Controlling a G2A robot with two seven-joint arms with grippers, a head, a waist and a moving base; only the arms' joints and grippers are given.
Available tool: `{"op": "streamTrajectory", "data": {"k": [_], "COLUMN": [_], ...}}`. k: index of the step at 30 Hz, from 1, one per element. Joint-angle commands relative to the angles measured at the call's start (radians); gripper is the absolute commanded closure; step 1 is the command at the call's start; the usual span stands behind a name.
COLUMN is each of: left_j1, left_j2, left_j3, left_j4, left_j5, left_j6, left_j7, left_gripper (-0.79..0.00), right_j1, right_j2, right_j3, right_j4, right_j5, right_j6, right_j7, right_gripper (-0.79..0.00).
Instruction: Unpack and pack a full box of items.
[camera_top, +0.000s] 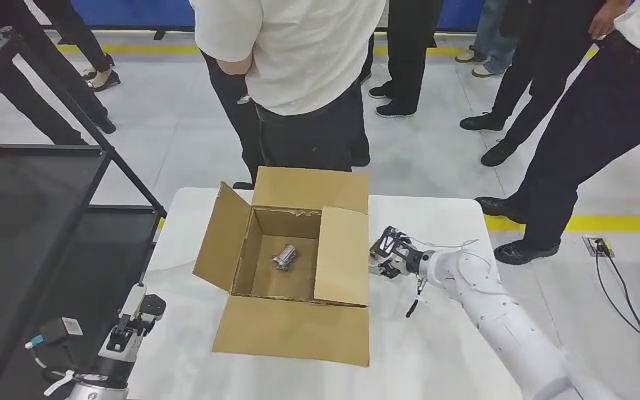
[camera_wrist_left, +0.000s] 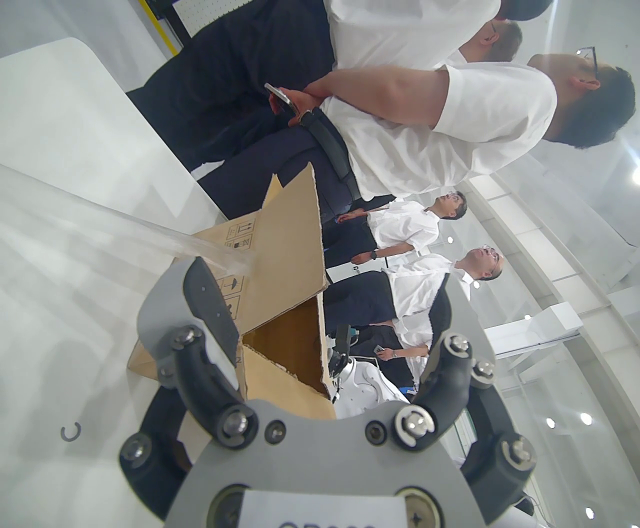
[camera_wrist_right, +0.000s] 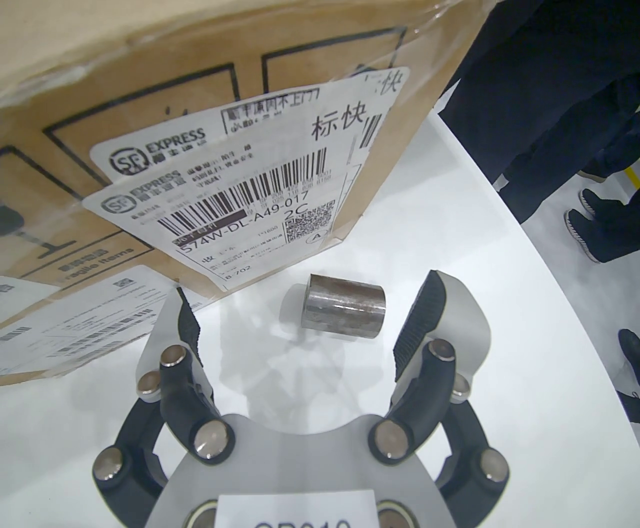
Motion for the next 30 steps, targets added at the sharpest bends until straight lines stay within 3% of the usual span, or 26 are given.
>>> {"op": "streamTrajectory", "data": {"k": [1,15,26,28,29,30], "left_j1": [0.000,0.000,0.000,0.000,0.000,0.000], "left_j2": [0.000,0.000,0.000,0.000,0.000,0.000], "left_j3": [0.000,0.000,0.000,0.000,0.000,0.000], "left_j4": [0.000,0.000,0.000,0.000,0.000,0.000], "left_j5": [0.000,0.000,0.000,0.000,0.000,0.000], "left_j6": [0.000,0.000,0.000,0.000,0.000,0.000], "left_j7": [0.000,0.000,0.000,0.000,0.000,0.000], "left_gripper": [-0.785,-0.785,-0.785,-0.785,-0.785,-0.785], "right_j1": [-0.003,0.020,0.047,0.052,0.054,0.056], "right_j2": [-0.002,-0.042,-0.083,-0.088,-0.091,-0.093], "right_j3": [0.005,-0.006,-0.024,-0.026,-0.027,-0.028], "right_j4": [0.001,0.060,0.143,0.155,0.161,0.167], "right_j5": [0.006,0.030,0.040,0.041,0.040,0.040], "right_j6": [0.030,0.066,0.062,0.060,0.059,0.059], "right_j7": [0.006,0.091,0.090,0.087,0.086,0.087], "right_gripper": [-0.785,-0.785,-0.776,-0.462,-0.376,-0.351]}}
